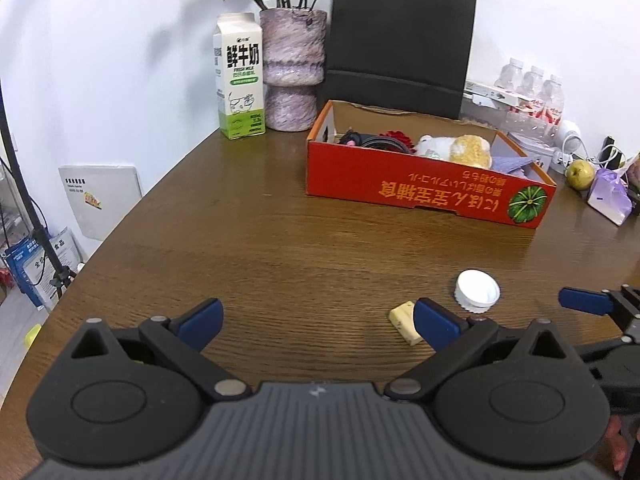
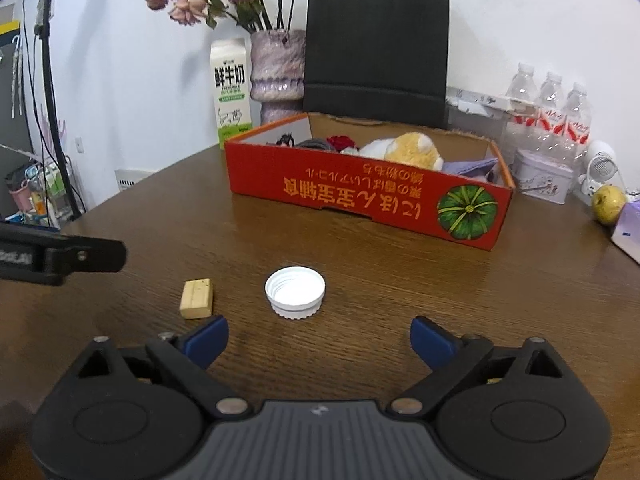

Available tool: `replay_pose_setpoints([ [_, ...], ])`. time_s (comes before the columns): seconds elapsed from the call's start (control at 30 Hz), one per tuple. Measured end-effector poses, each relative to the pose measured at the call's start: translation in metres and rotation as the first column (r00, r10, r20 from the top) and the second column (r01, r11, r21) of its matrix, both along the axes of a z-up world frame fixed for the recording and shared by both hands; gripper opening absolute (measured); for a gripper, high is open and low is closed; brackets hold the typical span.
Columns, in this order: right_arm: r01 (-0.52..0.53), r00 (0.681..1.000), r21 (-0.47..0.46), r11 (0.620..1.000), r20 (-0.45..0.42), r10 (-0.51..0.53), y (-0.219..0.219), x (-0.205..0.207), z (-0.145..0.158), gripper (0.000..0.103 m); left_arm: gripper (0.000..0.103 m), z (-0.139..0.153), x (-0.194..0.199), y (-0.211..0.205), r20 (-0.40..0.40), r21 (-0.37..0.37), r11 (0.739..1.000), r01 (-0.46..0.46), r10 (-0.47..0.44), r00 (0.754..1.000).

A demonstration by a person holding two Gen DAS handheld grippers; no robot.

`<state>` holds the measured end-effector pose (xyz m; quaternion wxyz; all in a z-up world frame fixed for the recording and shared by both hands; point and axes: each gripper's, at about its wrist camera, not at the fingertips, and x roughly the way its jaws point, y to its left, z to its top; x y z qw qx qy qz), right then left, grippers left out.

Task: Organize objects
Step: 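Lower the right gripper onto the white bottle cap and close it, then close the left gripper on the wooden block while the right gripper holds the white cap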

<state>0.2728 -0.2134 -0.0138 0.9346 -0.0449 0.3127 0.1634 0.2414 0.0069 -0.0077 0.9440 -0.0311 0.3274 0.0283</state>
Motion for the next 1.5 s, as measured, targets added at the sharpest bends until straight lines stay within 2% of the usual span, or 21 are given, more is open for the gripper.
replay_pose_setpoints([
  [0.1,0.003,1.000,-0.013,1.000,-0.015,-0.003,0.007,0.012,-0.006,0.085,0.103,-0.003,0.002,0.006,-0.008,-0.003,1.000,-0.011,0.011,1.000],
  [0.2,0.004,1.000,-0.017,1.000,-0.023,-0.005,0.012,0.022,-0.010,0.082,0.103,-0.004,0.004,0.011,-0.014,-0.005,1.000,-0.021,0.021,1.000],
  [0.3,0.003,1.000,-0.002,1.000,-0.031,-0.003,0.015,0.029,-0.012,0.074,0.103,-0.006,0.006,0.016,-0.018,-0.006,1.000,-0.030,0.029,0.999],
  [0.4,0.007,1.000,-0.002,1.000,-0.021,-0.007,0.018,0.033,-0.013,0.071,0.103,-0.007,0.011,0.017,-0.023,-0.010,0.999,-0.035,0.034,0.999],
  [0.47,0.009,1.000,0.004,1.000,-0.012,-0.009,0.019,0.035,-0.013,0.063,0.103,-0.008,0.013,0.017,-0.026,-0.012,0.999,-0.031,0.031,0.999],
  [0.57,0.008,1.000,0.010,1.000,-0.001,-0.008,0.020,0.034,-0.012,0.039,0.103,-0.010,0.016,0.016,-0.027,-0.013,1.000,-0.027,0.027,0.999],
  [0.8,0.013,0.999,0.064,0.998,0.045,-0.016,0.011,0.030,-0.007,0.039,0.103,-0.013,0.019,0.008,-0.039,-0.008,1.000,-0.019,0.018,0.999],
  [1.1,0.027,0.993,0.060,0.998,0.112,-0.034,-0.004,0.016,-0.002,0.039,0.103,-0.014,0.020,-0.006,-0.059,-0.002,1.000,-0.008,0.008,0.998],
  [1.5,0.083,0.984,0.056,0.995,0.152,-0.090,-0.046,0.002,0.001,0.039,0.103,-0.021,0.028,-0.041,-0.075,-0.011,1.000,0.024,-0.024,0.997],
])
